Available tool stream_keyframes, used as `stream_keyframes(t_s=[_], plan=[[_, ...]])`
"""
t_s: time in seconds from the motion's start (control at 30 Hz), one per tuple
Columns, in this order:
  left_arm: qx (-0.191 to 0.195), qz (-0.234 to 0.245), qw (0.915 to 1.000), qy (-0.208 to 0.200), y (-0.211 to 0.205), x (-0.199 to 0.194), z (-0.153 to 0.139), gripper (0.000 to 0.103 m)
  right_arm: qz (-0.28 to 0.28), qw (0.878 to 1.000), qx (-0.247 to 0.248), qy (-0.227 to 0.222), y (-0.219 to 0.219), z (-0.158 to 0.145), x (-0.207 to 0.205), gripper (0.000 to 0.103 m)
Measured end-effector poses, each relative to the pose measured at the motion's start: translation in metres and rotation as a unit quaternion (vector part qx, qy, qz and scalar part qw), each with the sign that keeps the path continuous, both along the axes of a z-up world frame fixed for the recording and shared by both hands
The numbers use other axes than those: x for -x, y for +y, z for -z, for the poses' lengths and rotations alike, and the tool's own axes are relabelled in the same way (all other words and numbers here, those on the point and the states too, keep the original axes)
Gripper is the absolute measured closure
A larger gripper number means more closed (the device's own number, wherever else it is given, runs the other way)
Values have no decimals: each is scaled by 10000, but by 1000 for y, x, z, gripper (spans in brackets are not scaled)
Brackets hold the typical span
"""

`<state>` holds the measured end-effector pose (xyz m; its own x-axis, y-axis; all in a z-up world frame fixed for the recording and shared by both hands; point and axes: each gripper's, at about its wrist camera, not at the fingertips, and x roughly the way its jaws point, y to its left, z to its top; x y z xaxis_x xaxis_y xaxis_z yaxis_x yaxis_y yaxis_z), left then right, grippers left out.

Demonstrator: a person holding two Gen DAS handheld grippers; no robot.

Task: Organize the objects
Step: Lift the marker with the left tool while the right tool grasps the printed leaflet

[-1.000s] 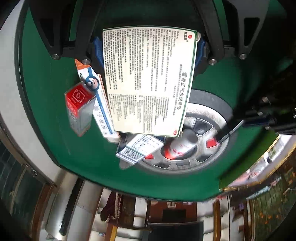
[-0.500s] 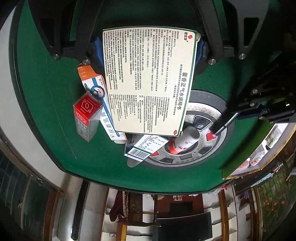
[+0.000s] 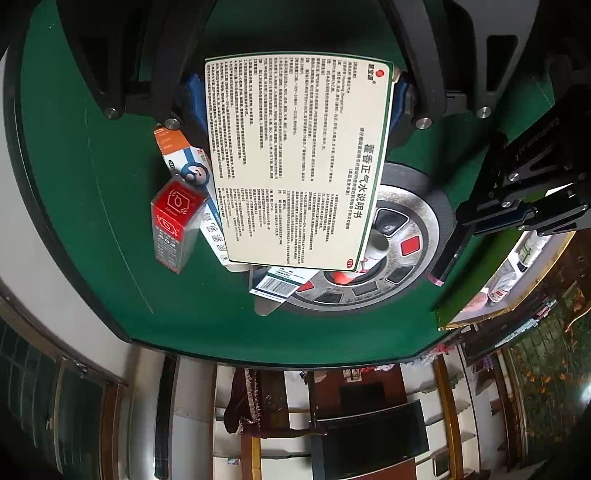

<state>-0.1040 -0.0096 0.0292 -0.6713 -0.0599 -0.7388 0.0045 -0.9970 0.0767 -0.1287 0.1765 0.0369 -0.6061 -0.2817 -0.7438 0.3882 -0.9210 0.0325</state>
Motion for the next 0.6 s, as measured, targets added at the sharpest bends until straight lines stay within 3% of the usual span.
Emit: stream_keyframes(t_s=[0.6], plan=[[114, -81, 9995, 298, 0, -8, -14, 89, -39, 9998, -17, 208, -11, -5, -8, 30]])
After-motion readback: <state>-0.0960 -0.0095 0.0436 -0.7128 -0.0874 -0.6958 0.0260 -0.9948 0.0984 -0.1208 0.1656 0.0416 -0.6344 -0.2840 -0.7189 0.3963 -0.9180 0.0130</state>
